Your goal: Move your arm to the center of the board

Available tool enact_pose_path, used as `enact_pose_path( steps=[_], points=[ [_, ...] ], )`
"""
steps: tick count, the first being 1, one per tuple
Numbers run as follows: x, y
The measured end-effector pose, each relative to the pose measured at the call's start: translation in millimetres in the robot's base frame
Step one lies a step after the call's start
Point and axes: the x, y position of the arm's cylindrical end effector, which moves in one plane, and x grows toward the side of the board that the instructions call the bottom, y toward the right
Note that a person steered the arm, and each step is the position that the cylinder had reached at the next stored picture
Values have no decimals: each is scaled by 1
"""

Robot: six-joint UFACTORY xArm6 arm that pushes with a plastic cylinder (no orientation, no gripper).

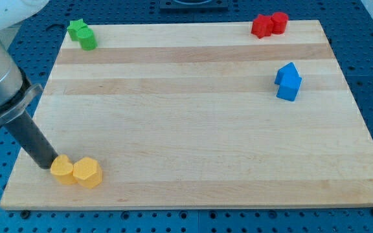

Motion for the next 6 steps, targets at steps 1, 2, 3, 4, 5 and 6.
enact_pose_path(
  steps=[1,2,3,4,5,6],
  points=[
    [0,1],
    [-48,21],
    [-83,33],
    [-83,103],
    [-83,185],
    [-83,265]
  ],
)
